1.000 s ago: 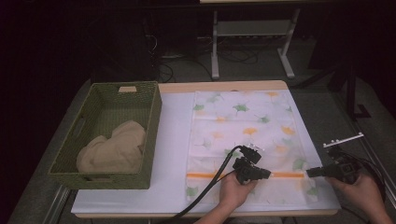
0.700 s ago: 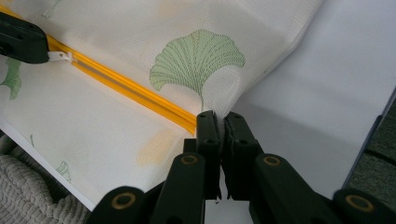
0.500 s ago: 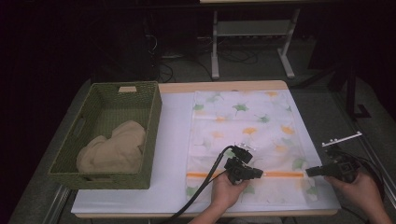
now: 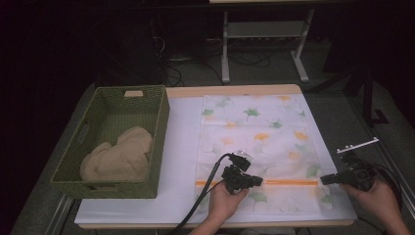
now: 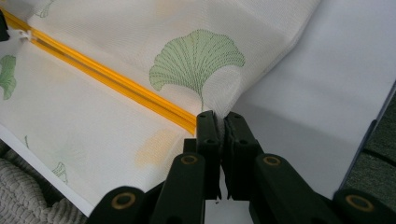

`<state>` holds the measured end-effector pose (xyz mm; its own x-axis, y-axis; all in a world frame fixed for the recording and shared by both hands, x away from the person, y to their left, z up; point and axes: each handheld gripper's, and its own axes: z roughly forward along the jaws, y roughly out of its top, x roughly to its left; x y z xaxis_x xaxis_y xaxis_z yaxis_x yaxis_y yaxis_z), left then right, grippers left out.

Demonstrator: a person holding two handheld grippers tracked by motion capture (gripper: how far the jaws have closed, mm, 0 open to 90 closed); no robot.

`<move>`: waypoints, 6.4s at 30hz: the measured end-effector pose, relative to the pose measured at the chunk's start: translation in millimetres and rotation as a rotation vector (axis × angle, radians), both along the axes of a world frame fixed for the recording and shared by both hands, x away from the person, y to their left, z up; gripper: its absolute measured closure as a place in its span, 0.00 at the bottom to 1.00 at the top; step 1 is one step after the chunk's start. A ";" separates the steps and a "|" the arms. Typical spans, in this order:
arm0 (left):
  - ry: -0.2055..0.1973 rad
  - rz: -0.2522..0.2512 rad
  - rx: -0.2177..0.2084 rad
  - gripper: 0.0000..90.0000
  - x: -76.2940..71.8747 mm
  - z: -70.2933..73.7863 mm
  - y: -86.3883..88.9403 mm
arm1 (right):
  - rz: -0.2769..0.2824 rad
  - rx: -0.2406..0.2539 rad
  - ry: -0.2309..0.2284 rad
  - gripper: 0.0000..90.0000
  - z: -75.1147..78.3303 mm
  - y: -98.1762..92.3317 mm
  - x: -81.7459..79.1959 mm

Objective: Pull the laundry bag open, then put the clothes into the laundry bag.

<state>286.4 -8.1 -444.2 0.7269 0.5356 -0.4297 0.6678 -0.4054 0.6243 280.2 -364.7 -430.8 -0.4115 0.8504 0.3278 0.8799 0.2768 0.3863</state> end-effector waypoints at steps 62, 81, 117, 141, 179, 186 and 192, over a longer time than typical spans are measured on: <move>-0.061 0.251 0.086 1.00 -25.7 5.1 143.0 | -0.035 -0.001 0.004 0.95 -5.7 -5.3 1.8; -0.093 0.307 0.121 0.99 -36.2 6.3 156.4 | -0.032 0.021 -0.021 0.90 -5.8 -6.0 -0.2; -0.130 0.242 0.035 0.56 -27.4 28.7 150.2 | 0.116 0.001 -0.204 0.66 38.3 50.6 -3.7; -0.134 0.203 0.008 0.47 -23.4 46.4 146.7 | 0.170 0.033 -0.280 0.58 49.1 52.7 -11.9; -0.142 0.254 0.009 0.30 10.0 123.7 240.8 | 0.379 0.041 -0.407 0.40 42.3 131.1 14.1; -0.149 0.303 0.027 0.29 12.7 129.6 279.5 | 0.405 0.037 -0.406 0.39 45.1 138.3 16.6; -0.130 0.355 0.041 0.27 15.8 123.9 311.0 | 0.410 0.035 -0.399 0.39 47.0 143.0 18.0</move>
